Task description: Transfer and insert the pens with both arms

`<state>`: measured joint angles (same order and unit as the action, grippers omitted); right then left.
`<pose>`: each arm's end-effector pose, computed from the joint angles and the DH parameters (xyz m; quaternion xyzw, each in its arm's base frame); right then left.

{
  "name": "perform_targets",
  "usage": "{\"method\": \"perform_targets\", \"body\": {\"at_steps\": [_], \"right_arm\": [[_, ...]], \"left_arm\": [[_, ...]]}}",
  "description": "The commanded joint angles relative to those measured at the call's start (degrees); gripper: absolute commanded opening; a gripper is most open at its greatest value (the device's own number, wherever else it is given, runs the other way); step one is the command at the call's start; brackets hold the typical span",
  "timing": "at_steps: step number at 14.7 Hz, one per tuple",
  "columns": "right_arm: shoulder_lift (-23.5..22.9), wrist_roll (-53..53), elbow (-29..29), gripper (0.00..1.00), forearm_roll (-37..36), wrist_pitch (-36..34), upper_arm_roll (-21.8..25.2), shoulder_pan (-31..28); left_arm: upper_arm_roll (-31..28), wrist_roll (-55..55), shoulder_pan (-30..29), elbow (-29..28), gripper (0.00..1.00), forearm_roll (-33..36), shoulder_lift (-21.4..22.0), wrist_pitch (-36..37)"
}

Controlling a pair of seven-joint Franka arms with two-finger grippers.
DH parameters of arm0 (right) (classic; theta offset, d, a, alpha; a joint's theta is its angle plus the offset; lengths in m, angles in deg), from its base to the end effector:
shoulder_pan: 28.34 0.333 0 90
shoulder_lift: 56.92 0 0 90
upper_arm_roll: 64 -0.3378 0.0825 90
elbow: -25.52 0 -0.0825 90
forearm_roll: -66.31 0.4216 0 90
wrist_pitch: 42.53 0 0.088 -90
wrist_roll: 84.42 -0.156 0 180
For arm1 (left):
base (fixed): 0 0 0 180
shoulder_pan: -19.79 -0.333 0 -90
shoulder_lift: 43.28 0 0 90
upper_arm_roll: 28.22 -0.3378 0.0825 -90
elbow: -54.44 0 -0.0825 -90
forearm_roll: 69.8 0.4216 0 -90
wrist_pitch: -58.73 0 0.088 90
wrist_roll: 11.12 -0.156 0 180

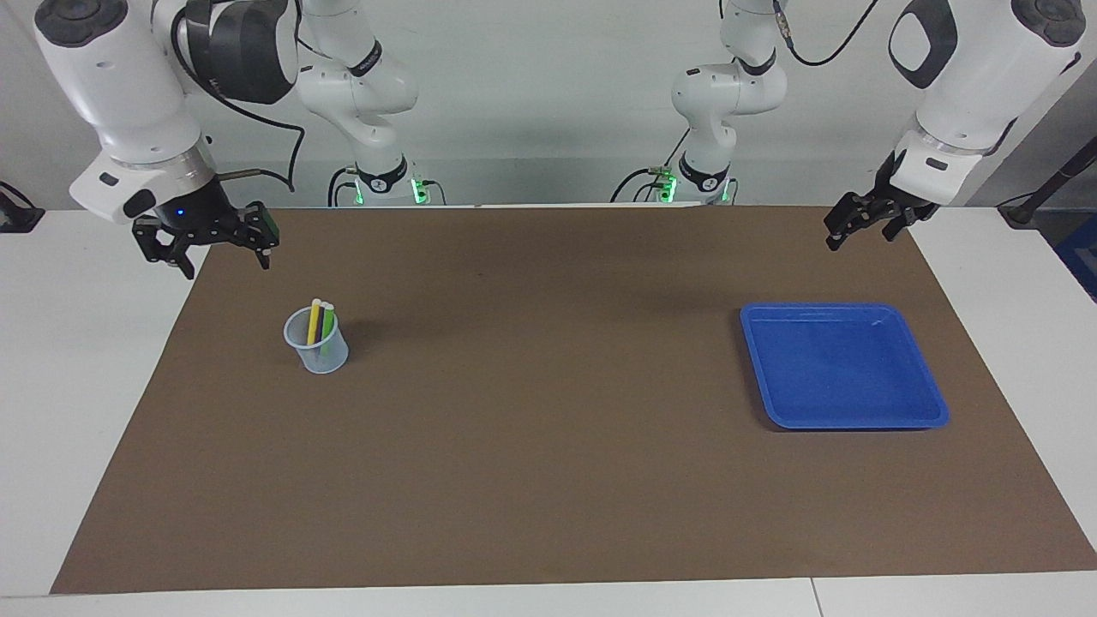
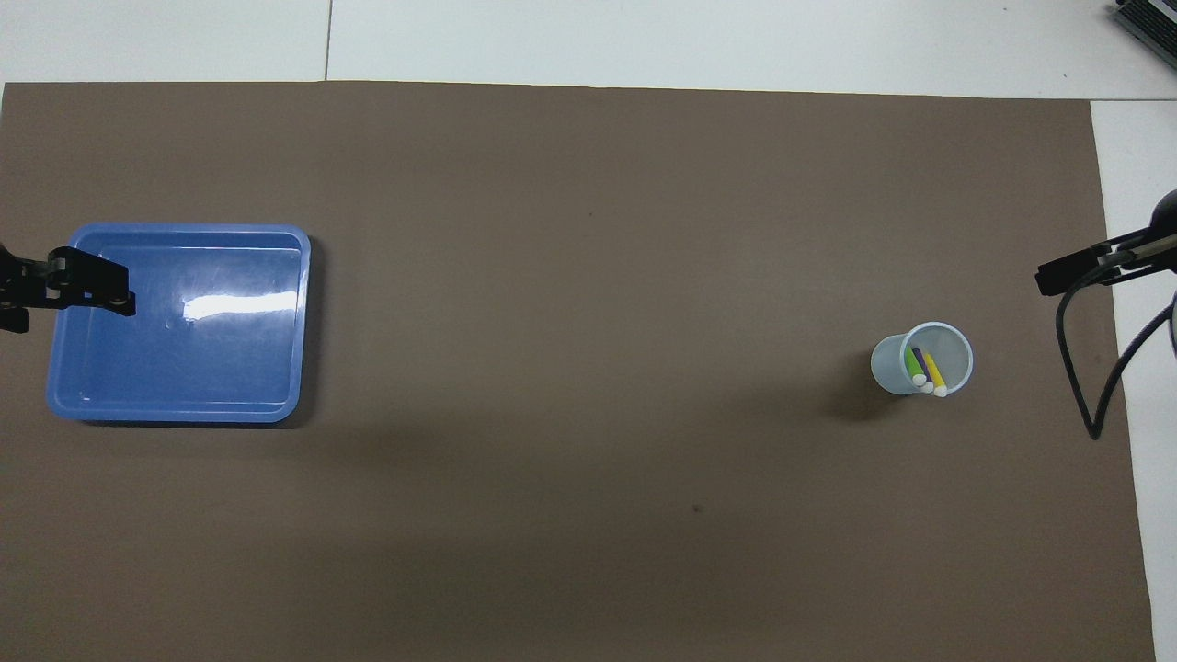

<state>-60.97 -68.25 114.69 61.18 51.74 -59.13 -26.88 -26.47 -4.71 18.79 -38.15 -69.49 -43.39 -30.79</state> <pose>0.6207 -0.0488 0.5693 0.9923 0.1140 0.0010 0.0485 0.5873 -0.0068 0.5726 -0.9984 -0.0493 0.0275 0.0044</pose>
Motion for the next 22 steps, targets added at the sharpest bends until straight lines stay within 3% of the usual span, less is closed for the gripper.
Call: {"method": "perform_targets", "body": {"at_steps": [1,22], "right_arm": [[1.59,1.41,1.45,1.00,1.61,0.56,-0.12,-0.67],[1.85,1.67,-2.77,1.00,6.26,-2.42,-0.12,-1.28]], "left_arm": [[-0.17,-0.60,0.12,-0.23,1.00,-0.75,0.46,-0.39],[-0.26,-5.09,0.21,-0.14,1.00,-0.75,0.90,0.05]]}}
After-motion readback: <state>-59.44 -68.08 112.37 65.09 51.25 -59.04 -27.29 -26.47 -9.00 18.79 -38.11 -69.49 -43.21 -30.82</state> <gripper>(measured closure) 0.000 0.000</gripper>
